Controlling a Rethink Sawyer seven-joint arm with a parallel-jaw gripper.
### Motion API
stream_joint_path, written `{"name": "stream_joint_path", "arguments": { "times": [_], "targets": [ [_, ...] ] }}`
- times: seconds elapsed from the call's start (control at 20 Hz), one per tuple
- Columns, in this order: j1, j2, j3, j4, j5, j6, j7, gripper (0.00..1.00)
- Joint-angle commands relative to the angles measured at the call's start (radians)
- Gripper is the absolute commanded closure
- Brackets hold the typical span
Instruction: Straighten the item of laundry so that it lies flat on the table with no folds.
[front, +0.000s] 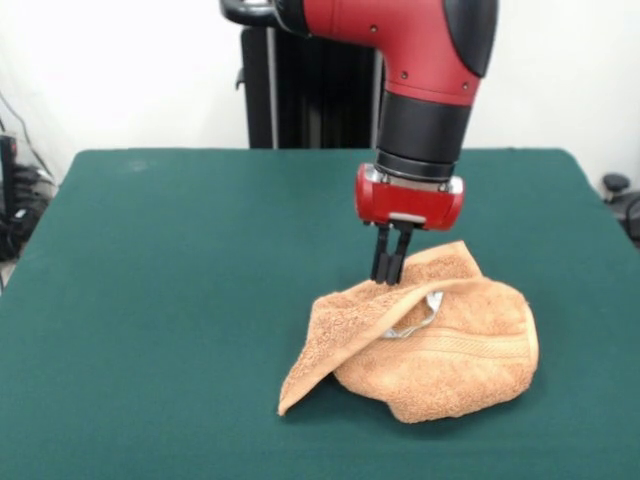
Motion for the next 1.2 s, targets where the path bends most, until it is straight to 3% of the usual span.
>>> {"name": "stream_joint_path", "arguments": {
  "times": [0.05,0.75,1.2],
  "targets": [
    [0.040,0.035,0.103,-0.058,0.052,-0.041,0.213,1.00],
    [0.151,0.123,0.072,-0.059,0.209,-0.145,0.292,1.00],
    [0.116,0.152,0.099,-0.067,0.203,-0.125,0.232,1.00]
  ]
}}
